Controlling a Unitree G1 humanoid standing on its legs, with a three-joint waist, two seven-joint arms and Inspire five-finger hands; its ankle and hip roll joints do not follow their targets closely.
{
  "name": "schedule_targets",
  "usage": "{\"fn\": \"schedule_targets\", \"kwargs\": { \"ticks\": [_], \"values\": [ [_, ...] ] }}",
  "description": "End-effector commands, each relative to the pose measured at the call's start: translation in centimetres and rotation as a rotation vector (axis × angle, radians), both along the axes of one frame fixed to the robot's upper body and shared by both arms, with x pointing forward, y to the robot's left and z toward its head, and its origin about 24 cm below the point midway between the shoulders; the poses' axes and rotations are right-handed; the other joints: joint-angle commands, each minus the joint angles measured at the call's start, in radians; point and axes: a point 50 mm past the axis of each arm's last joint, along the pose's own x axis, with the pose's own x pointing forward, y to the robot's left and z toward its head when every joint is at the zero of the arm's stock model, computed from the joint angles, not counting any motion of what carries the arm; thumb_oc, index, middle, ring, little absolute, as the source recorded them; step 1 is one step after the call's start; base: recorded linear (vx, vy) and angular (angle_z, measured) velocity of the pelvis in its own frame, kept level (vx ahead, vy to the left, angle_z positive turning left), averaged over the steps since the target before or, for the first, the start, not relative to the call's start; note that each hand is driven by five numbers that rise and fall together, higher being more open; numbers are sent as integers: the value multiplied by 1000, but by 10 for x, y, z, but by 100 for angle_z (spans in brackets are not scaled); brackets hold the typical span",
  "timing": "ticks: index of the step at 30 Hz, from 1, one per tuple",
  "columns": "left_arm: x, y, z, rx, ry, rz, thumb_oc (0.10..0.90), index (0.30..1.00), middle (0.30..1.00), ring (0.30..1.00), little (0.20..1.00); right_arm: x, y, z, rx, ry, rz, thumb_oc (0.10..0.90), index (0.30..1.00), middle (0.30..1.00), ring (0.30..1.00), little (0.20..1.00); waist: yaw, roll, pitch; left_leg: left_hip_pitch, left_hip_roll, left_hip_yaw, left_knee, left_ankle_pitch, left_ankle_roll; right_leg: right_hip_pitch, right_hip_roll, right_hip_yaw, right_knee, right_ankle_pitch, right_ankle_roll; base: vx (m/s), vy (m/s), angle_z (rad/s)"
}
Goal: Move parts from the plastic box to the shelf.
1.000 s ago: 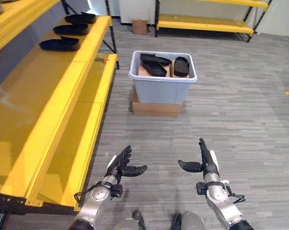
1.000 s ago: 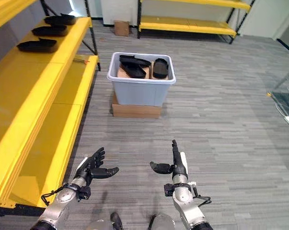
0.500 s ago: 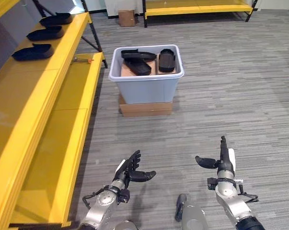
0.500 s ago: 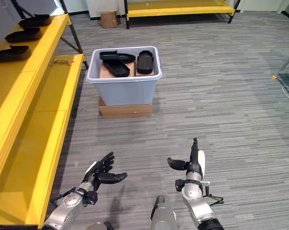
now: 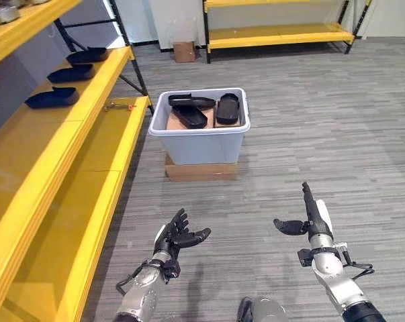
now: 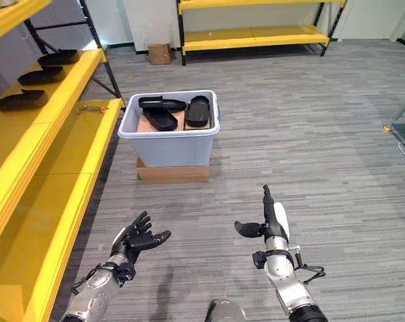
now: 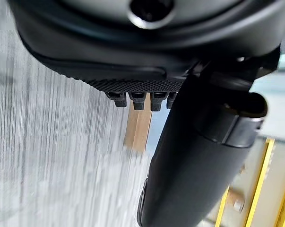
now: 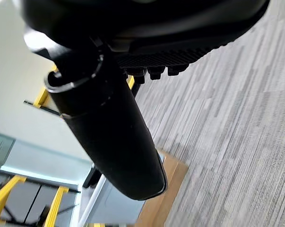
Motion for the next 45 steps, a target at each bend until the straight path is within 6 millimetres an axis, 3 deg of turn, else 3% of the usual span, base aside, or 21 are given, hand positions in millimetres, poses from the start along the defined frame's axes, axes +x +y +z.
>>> {"fn": "schedule_targets", "kwargs": {
  "ticks": [1, 2, 3, 4, 5, 10, 11, 12, 16, 28, 29, 30, 33, 35, 36, 37, 38, 39, 40, 43, 45],
  "values": [
    [13, 11, 31, 8, -200, 45, 900, 1000, 1000, 1000, 1000, 21, 13, 44, 16, -244, 87, 900, 1000, 1000, 1000, 1000, -3, -1, -11, 31, -6, -1, -2, 57, 6, 100, 42, 79, -117, -8, 113, 0, 0, -29],
    [13, 11, 31, 8, -200, 45, 900, 1000, 1000, 1000, 1000, 21, 13, 44, 16, -244, 87, 900, 1000, 1000, 1000, 1000, -3, -1, -11, 31, -6, -1, -2, 57, 6, 100, 42, 79, -117, -8, 113, 338, 264, -20],
    [2, 16, 21, -29, -166, 85, 900, 1000, 1000, 1000, 1000, 18, 20, 43, 30, -234, 156, 900, 1000, 1000, 1000, 1000, 27, 18, -1, -37, 48, -44, -200, 227, -43, 169, 34, 83, -142, -27, 123, 536, 423, -1],
    [-4, 16, 15, -39, -153, 66, 900, 1000, 1000, 1000, 1000, 15, 19, 41, -15, -225, 138, 900, 1000, 1000, 1000, 1000, 34, 29, 10, -69, 92, -66, -253, 303, -67, 174, 22, 95, -115, -43, 131, 627, 507, 29],
    [-6, 16, 13, -42, -150, 63, 900, 1000, 1000, 1000, 1000, 14, 17, 41, -11, -223, 126, 900, 1000, 1000, 1000, 1000, 36, 34, 15, -83, 106, -81, -267, 314, -72, 169, 15, 105, -88, -55, 134, 412, 363, 7],
    [-11, 30, 13, 24, -148, 89, 900, 1000, 1000, 1000, 1000, 19, 19, 45, 16, -233, 134, 900, 1000, 1000, 1000, 1000, 52, 57, 25, -75, 98, -128, -222, 272, -63, 139, -17, 126, 75, -141, 150, 353, 256, -49],
    [-8, 34, 17, 56, -150, 71, 900, 1000, 1000, 1000, 1000, 18, 18, 47, 25, -237, 128, 900, 1000, 1000, 1000, 1000, 54, 50, 21, -72, 64, -142, -188, 235, -50, 143, -26, 125, 114, -172, 153, 316, 205, -54],
    [-7, 35, 19, 75, -151, 58, 900, 1000, 1000, 1000, 1000, 18, 18, 46, 30, -233, 120, 900, 1000, 1000, 1000, 1000, 60, 59, 19, -84, 62, -152, -180, 238, -36, 142, -12, 126, 110, -159, 146, 380, 213, -46],
    [4, 34, 30, 120, -203, -13, 900, 1000, 1000, 1000, 1000, 16, 18, 43, 56, -231, 91, 900, 1000, 1000, 1000, 1000, 69, 42, 5, -70, -14, -194, -183, 200, 3, 174, -7, 165, 95, -143, 169, 328, 175, 8],
    [21, 17, 46, 166, -264, -192, 900, 1000, 1000, 1000, 1000, 23, 27, 40, 77, -242, 51, 900, 1000, 1000, 1000, 1000, 91, 13, -41, -68, -133, -162, -160, 98, 109, 237, -43, 165, 160, -58, 226, 149, 101, -4],
    [21, 14, 45, 162, -261, -218, 900, 1000, 1000, 1000, 1000, 23, 27, 40, 81, -240, 43, 900, 1000, 1000, 1000, 1000, 90, -1, -46, -59, -159, -166, -159, 74, 115, 242, -58, 169, 206, -54, 245, 130, 137, -15],
    [24, 7, 45, 154, -262, -244, 900, 1000, 1000, 1000, 1000, 23, 29, 40, 80, -236, 35, 900, 1000, 1000, 1000, 1000, 94, -2, -52, -42, -184, -153, -166, 52, 143, 214, -97, 148, 357, 8, 266, 143, 171, -17],
    [23, -2, 45, 138, -267, -269, 900, 1000, 1000, 1000, 1000, 25, 33, 41, 78, -236, 44, 900, 1000, 1000, 1000, 1000, 80, 19, -42, 18, -206, -141, -193, 20, 175, 60, -139, 161, 576, 65, 267, 122, 142, -32],
    [21, -4, 46, 135, -273, -274, 900, 1000, 1000, 1000, 1000, 27, 34, 41, 78, -240, 49, 900, 1000, 1000, 1000, 1000, 59, 24, -25, 44, -199, -136, -190, 8, 168, -6, -102, 169, 534, 49, 259, 116, -74, -47],
    [21, -4, 48, 125, -277, -273, 900, 1000, 1000, 1000, 1000, 28, 35, 43, 78, -248, 57, 900, 1000, 1000, 1000, 1000, 43, 38, -9, 63, -175, -120, -193, 18, 159, -62, -68, 157, 464, 54, 231, 105, -152, -21],
    [21, -4, 49, 120, -278, -275, 900, 1000, 1000, 1000, 1000, 27, 36, 44, 74, -254, 60, 900, 1000, 1000, 1000, 1000, 32, 36, -2, 80, -170, -114, -191, 9, 149, -80, -65, 146, 351, 59, 221, 247, -332, -18],
    [24, -6, 51, 119, -283, -285, 900, 1000, 1000, 1000, 1000, 27, 35, 46, 71, -268, 69, 900, 1000, 1000, 1000, 1000, 11, 22, 15, 111, -165, -108, -181, -21, 133, -86, -74, 127, 110, 98, 219, 281, -333, -8],
    [25, -8, 53, 120, -285, -293, 900, 1000, 1000, 1000, 1000, 28, 36, 48, 68, -275, 72, 900, 1000, 1000, 1000, 1000, 4, 13, 20, 120, -168, -109, -178, -34, 127, -94, -81, 133, 18, 128, 229, 418, -493, -17],
    [29, -15, 57, 114, -287, -313, 900, 1000, 1000, 1000, 1000, 29, 37, 53, -7, -309, 74, 900, 1000, 1000, 1000, 1000, -24, -9, 43, 143, -176, -135, -150, -90, 124, -185, -123, 224, -94, 286, 275, 338, -362, -8],
    [28, -25, 55, 154, -286, -400, 900, 1000, 1000, 1000, 1000, 29, 33, 55, -99, -326, 69, 900, 1000, 1000, 1000, 1000, -48, -15, 55, 157, -163, -158, -118, -128, 119, -228, -119, 315, -144, 311, 298, 415, -354, 23],
    [23, -32, 52, 151, -295, -452, 900, 1000, 1000, 1000, 1000, 27, 20, 53, -122, -311, 53, 900, 1000, 1000, 1000, 1000, -54, -30, 42, 157, -147, -159, -111, -119, 98, -122, -102, 314, -233, 286, 300, 485, -438, 49]
  ]
}}
